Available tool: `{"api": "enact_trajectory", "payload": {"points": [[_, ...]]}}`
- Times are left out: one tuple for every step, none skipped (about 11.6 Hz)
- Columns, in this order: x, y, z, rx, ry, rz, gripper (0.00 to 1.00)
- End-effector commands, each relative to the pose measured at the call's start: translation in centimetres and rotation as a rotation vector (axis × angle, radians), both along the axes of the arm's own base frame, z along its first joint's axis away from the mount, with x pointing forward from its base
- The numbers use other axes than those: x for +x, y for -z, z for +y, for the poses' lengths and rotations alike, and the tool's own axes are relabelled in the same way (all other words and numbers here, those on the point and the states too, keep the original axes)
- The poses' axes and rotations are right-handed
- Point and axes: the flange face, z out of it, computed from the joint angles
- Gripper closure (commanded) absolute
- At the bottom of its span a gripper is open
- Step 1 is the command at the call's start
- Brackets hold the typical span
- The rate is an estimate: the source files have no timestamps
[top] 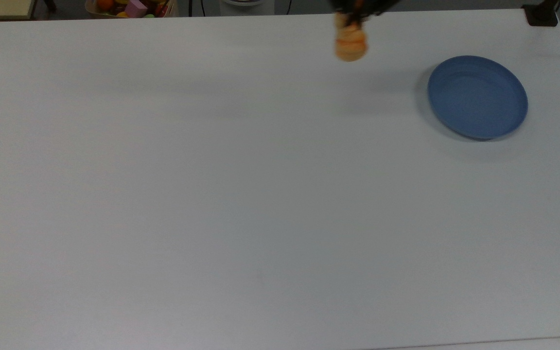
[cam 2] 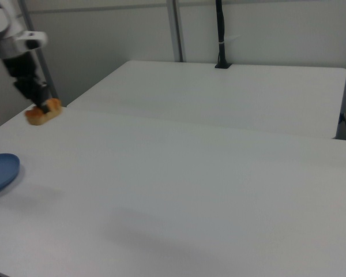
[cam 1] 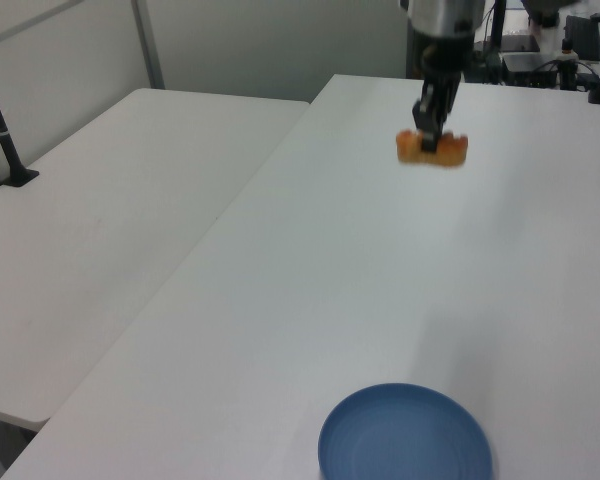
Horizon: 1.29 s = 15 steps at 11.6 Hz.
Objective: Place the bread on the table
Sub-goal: 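Lift the bread roll off the plate and carry it away, then lower the bread roll onto the bare table surface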
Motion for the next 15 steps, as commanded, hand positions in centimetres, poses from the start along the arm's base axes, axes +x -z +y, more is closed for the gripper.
{"api": "enact_trajectory", "payload": {"points": [[0.2,-0.5,-14.9,0.055,-0.011,0.037,1.0],[0.2,0.6,-17.7,0.054,-0.014,0.052,1.0],[0.4,1.8,-20.0,0.053,-0.013,0.069,1.0],[0.7,3.4,-21.7,0.053,-0.008,0.075,1.0],[1.2,6.3,-23.6,0.052,0.018,0.043,1.0],[1.4,9.8,-24.4,0.038,0.025,0.018,1.0],[1.5,12.7,-24.5,0.027,0.021,0.025,1.0],[1.7,15.9,-24.6,-0.001,0.008,0.047,1.0],[1.7,19.1,-24.8,-0.019,-0.002,0.092,1.0],[1.7,20.6,-24.8,-0.028,-0.008,0.1,1.0],[1.6,22.1,-24.9,-0.034,-0.013,0.105,0.97],[1.8,23.7,-25.1,-0.05,-0.024,0.115,0.91],[1.9,24.9,-25.1,-0.062,-0.035,0.135,0.84],[2.0,26.2,-25.1,-0.076,-0.044,0.155,0.66],[1.9,27.4,-25.3,-0.086,-0.048,0.178,0.44]]}}
